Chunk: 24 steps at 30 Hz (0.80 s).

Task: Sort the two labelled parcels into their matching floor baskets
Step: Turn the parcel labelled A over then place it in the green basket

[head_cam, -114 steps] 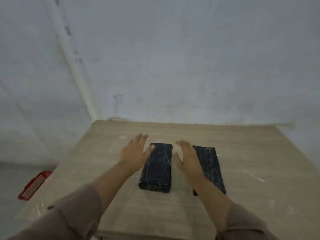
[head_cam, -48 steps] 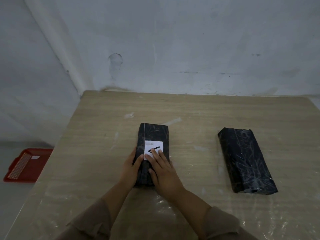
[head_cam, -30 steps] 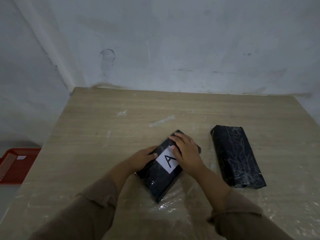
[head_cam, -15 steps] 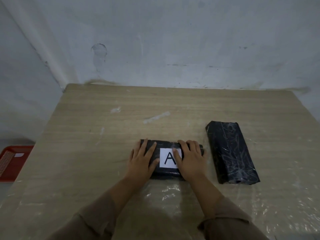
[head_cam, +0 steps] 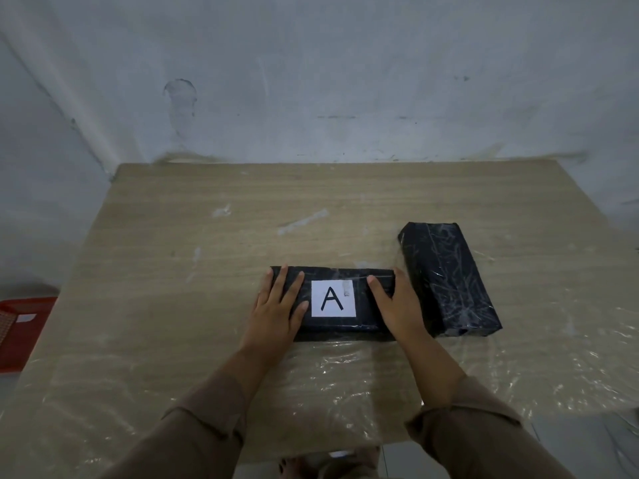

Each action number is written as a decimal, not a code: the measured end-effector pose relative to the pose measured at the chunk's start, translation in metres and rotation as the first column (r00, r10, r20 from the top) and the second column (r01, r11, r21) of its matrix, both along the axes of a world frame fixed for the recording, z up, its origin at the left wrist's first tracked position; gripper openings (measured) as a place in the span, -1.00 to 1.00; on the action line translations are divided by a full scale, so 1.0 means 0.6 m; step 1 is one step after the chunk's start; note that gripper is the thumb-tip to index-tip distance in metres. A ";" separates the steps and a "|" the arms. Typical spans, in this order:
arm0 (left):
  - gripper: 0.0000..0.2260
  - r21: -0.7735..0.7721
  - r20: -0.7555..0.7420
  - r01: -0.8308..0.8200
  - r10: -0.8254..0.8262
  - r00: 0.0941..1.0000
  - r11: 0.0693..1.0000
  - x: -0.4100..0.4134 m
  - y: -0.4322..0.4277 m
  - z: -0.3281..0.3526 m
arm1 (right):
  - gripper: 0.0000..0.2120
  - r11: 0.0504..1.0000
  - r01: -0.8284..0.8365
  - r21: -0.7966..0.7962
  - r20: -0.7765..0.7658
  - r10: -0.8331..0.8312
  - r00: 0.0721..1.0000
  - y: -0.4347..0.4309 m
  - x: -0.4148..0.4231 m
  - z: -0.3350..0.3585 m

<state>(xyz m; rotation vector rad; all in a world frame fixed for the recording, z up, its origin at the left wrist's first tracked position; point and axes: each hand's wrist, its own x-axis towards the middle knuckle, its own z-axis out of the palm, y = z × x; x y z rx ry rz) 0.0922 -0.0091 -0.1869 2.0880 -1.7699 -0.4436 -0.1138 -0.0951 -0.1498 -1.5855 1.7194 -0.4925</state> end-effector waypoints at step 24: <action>-0.56 -0.100 -0.203 -0.093 0.071 0.977 0.991 0.028 0.010 0.019 | -0.43 0.999 0.004 0.035 0.343 -0.016 0.939 -0.011 0.041 0.055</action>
